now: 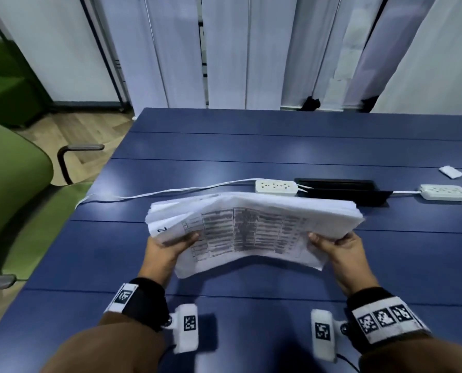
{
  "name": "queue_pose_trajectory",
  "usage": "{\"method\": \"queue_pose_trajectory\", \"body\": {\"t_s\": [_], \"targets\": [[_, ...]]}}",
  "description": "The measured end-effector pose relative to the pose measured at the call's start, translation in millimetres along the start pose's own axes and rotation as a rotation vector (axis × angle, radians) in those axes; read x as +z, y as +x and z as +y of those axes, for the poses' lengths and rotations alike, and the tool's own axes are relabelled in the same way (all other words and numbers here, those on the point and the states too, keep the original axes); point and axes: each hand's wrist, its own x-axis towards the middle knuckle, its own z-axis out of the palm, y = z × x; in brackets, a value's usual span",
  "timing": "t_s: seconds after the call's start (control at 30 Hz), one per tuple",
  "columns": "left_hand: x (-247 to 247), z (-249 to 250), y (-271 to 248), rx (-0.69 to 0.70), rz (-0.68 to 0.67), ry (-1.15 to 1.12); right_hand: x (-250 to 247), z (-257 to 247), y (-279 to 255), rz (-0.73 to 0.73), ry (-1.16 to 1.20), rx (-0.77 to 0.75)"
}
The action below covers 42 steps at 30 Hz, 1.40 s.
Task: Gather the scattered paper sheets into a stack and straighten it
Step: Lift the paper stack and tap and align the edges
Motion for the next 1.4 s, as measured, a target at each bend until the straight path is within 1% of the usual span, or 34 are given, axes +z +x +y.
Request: {"method": "queue_pose_trajectory", "body": {"t_s": [0.1, 0.17, 0.23, 0.3, 0.33, 0.4, 0.47, 0.53, 0.6, 0.67, 0.77, 0.83, 0.9, 0.93, 1.0, 1.07, 1.1, 1.23, 1.4], "targets": [[4.4, -7.6, -6.6, -0.064, -0.017, 0.022, -0.3, 8.7, -3.1, -0.049, -0.108, -0.001], [8.5, -12.6, -7.9, -0.078, -0.007, 0.006, 3.1, 10.5, -4.7, -0.063, -0.145, -0.022], [7.6, -12.2, -3.8, -0.034, 0.041, -0.003, 3.8, 5.7, -4.7, -0.053, -0.144, -0.074], [3.5, -7.0, 1.8, 0.005, 0.041, 0.004, -2.0, -2.4, -1.3, -0.046, -0.121, -0.104], [0.7, -3.9, 3.3, 0.019, 0.013, 0.006, -6.5, -5.7, 0.7, -0.048, -0.128, -0.102], [-3.8, -2.5, 4.1, 0.035, -0.02, 0.036, -18.5, -4.2, 3.2, -0.075, -0.172, -0.069], [-5.3, -9.0, 1.7, 0.025, -0.052, 0.051, -23.5, 4.5, 0.9, -0.123, -0.187, 0.002], [-1.1, -13.9, -1.5, 0.02, -0.021, 0.04, -18.3, 12.2, -4.0, -0.123, -0.147, 0.043], [2.9, -14.3, -0.2, 0.048, 0.055, 0.038, -10.8, 14.6, -6.9, -0.098, -0.131, -0.008], [4.0, -8.9, 4.1, 0.077, 0.101, 0.021, -4.7, 8.6, -6.3, -0.07, -0.13, -0.084], [2.2, 3.6, 10.9, 0.115, 0.117, 0.004, -1.8, -5.8, -0.9, -0.048, -0.104, -0.15], [1.6, 7.3, 12.7, 0.131, 0.09, 0.038, -2.6, -10.2, 2.8, -0.07, -0.144, -0.193], [3.9, 4.6, 11.7, 0.112, 0.056, 0.08, -3.6, -7.7, 3.0, -0.059, -0.279, -0.242], [5.7, 2.4, 10.8, 0.096, 0.049, 0.086, -3.4, -4.9, 1.4, -0.019, -0.372, -0.272], [8.7, -2.8, 7.9, 0.075, 0.042, 0.082, -2.6, 1.0, -5.0, 0.051, -0.577, -0.396], [11.1, -4.6, 5.6, 0.072, 0.044, 0.105, -1.6, 6.1, -10.4, 0.038, -0.735, -0.517], [11.1, -5.5, 5.0, 0.074, 0.047, 0.122, -1.3, 7.7, -12.9, 0.02, -0.78, -0.545], [12.3, -9.8, 8.5, 0.112, 0.082, 0.22, -6.6, 5.7, -12.1, -0.008, -0.882, -0.546], [16.1, -9.1, 14.5, 0.173, 0.141, 0.179, -14.5, -2.0, -3.3, -0.069, -0.78, -0.492]]}}
